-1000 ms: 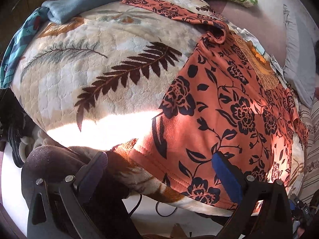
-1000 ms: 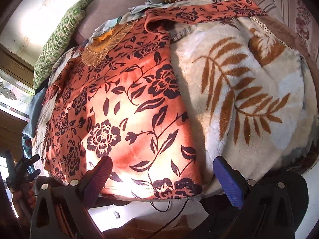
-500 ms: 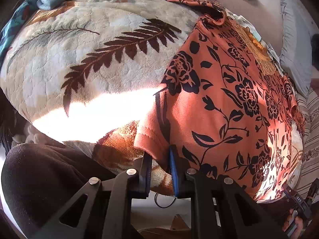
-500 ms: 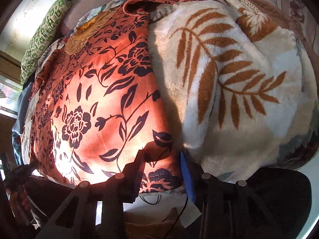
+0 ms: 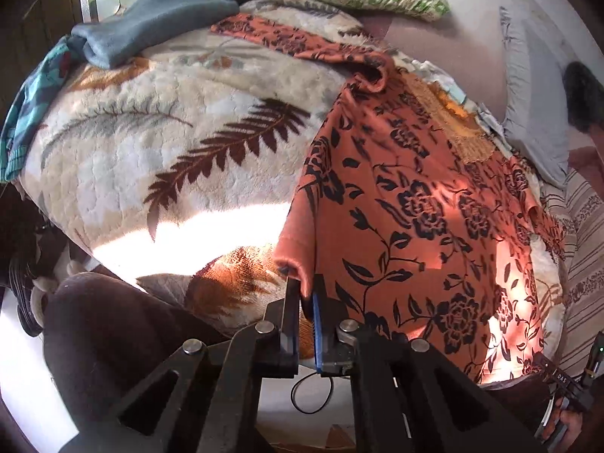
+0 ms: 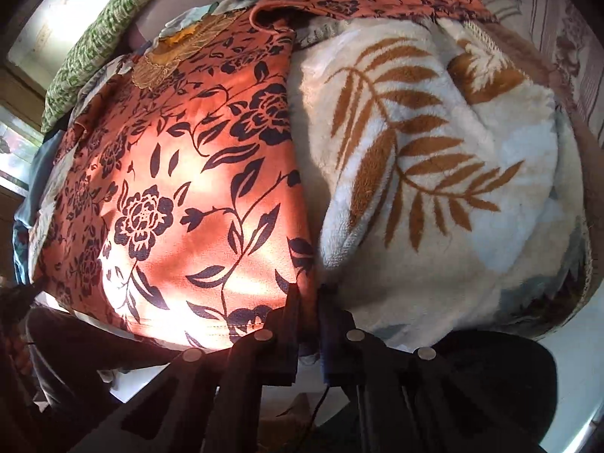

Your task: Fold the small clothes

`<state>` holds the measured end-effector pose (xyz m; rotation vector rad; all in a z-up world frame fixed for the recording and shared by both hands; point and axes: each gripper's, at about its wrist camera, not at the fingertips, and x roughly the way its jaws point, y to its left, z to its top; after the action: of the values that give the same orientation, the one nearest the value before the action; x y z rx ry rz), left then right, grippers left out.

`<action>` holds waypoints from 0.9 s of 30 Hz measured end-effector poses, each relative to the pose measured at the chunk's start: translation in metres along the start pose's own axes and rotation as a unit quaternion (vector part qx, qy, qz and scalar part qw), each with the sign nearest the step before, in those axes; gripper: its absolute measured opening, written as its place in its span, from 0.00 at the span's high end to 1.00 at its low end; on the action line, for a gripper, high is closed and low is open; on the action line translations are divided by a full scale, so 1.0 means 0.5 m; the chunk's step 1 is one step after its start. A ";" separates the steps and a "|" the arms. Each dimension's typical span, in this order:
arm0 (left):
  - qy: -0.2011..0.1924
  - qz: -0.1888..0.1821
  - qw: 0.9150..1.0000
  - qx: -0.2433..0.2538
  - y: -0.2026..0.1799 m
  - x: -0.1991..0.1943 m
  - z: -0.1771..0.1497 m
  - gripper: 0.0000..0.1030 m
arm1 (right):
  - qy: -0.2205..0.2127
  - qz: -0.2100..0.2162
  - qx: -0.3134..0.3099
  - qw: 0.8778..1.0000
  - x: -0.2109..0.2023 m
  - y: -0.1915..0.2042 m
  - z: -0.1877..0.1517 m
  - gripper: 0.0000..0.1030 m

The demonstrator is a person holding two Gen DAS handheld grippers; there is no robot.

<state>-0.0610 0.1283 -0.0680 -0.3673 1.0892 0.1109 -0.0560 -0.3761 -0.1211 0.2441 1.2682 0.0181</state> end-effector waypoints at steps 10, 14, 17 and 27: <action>0.044 0.066 0.997 -0.004 0.045 0.035 -0.049 0.98 | 0.051 -0.043 -0.057 0.996 0.021 0.047 -0.009 0.88; -0.048 0.074 0.996 0.033 0.005 -0.034 0.000 0.41 | 0.014 -0.039 -0.024 0.999 0.001 0.034 -0.003 0.65; -0.110 0.043 0.991 0.064 -0.054 -0.061 0.047 0.31 | -0.066 -0.015 0.012 0.998 -0.066 0.016 0.026 0.34; -0.047 -0.005 0.988 0.144 -0.219 0.178 0.073 0.31 | -0.241 0.153 0.263 0.922 -0.144 -0.204 0.273 0.34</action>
<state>0.0406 0.0303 -0.1056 -0.1058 0.9930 -0.0388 0.0390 -0.5096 -0.0350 0.8592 0.7107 -0.1112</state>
